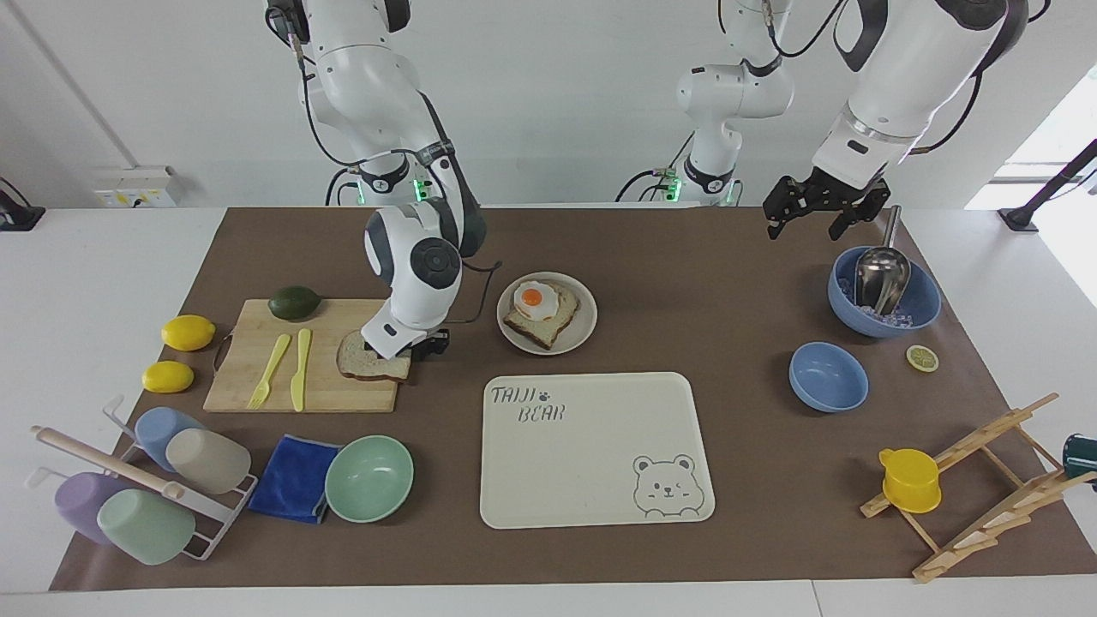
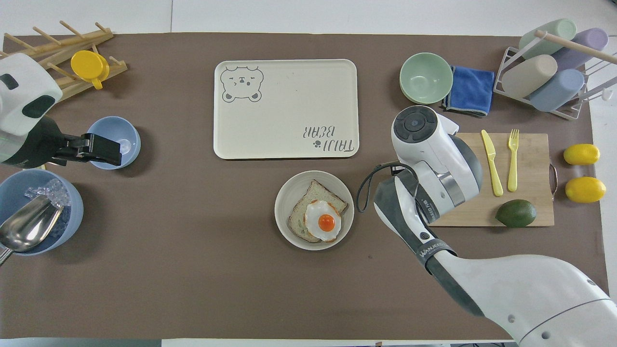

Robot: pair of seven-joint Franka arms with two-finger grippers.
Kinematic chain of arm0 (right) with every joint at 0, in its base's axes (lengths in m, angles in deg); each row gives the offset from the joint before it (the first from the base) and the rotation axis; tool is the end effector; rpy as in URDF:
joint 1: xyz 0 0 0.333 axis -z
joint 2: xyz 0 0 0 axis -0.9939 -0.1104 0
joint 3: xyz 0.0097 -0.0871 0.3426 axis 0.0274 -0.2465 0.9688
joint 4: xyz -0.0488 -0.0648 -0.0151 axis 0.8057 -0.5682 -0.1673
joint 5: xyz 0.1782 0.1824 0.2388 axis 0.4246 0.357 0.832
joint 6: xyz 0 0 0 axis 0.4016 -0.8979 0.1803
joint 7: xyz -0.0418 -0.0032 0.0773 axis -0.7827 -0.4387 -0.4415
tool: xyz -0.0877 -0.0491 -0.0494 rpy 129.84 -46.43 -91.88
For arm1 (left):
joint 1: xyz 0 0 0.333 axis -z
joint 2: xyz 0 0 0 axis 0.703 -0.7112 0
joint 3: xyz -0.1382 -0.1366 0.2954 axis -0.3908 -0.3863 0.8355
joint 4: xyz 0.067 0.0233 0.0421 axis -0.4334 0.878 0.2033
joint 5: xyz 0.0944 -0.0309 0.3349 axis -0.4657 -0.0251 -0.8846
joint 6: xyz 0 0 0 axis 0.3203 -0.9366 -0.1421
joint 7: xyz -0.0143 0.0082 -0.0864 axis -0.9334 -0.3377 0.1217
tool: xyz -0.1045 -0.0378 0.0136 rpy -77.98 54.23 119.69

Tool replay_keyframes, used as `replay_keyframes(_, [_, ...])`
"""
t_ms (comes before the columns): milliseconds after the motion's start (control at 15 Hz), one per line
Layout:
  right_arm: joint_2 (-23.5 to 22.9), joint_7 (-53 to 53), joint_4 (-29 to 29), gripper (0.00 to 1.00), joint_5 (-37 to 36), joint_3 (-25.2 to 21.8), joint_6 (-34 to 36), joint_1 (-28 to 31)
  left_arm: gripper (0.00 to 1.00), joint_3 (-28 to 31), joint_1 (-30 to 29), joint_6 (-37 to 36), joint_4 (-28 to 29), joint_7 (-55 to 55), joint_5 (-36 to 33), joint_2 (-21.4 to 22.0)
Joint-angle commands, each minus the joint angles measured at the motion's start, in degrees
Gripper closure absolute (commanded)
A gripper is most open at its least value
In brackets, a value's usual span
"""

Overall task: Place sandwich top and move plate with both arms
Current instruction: 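Reach the right gripper to the bread slice on the cutting board and grasp it, then carry the bread slice with the right gripper and lower it onto the egg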

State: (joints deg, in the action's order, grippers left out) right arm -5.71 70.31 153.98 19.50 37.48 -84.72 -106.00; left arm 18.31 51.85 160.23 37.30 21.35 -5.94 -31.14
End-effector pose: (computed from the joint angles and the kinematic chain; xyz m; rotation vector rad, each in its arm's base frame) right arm 0.5455 0.1552 0.3492 2.7805 0.1067 -0.2124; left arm 0.4854 -0.0957 0.6454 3.1081 -0.1344 -0.0640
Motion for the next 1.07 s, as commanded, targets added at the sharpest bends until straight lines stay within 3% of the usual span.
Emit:
replay_keyframes(0, [1.88,1.16,3.06,0.38,-0.9,0.3,-1.17,0.37,0.0,0.32,0.29,-0.8,0.45,0.41,-0.75,0.71])
replay_keyframes(200, [1.96,1.07,3.07,0.72,-0.9,0.3,-0.47,0.02,0.0,0.33,0.29,-0.63,0.45,0.41,-0.75,0.71])
replay_keyframes(400, [1.79,0.98,1.49,0.97,-1.16,0.38,1.72,-0.16,0.0,0.33,0.2,-0.72,0.45,0.41,-0.75,0.71])
replay_keyframes(733, [1.17,1.07,-9.13,1.0,-2.57,0.56,15.95,-7.17,0.0,0.33,0.21,-0.63,0.45,0.41,-0.75,0.71])
replay_keyframes(867, [1.26,1.94,-11.51,1.0,-2.74,0.39,18.86,-12.26,0.0,0.33,0.2,-0.45,0.45,0.49,-0.75,0.71])
replay_keyframes(1000, [1.43,5.1,-14.59,1.0,-2.05,0.73,20.88,-13.16,0.0,0.33,-0.49,-0.45,0.63,0.49,-0.75,0.71])
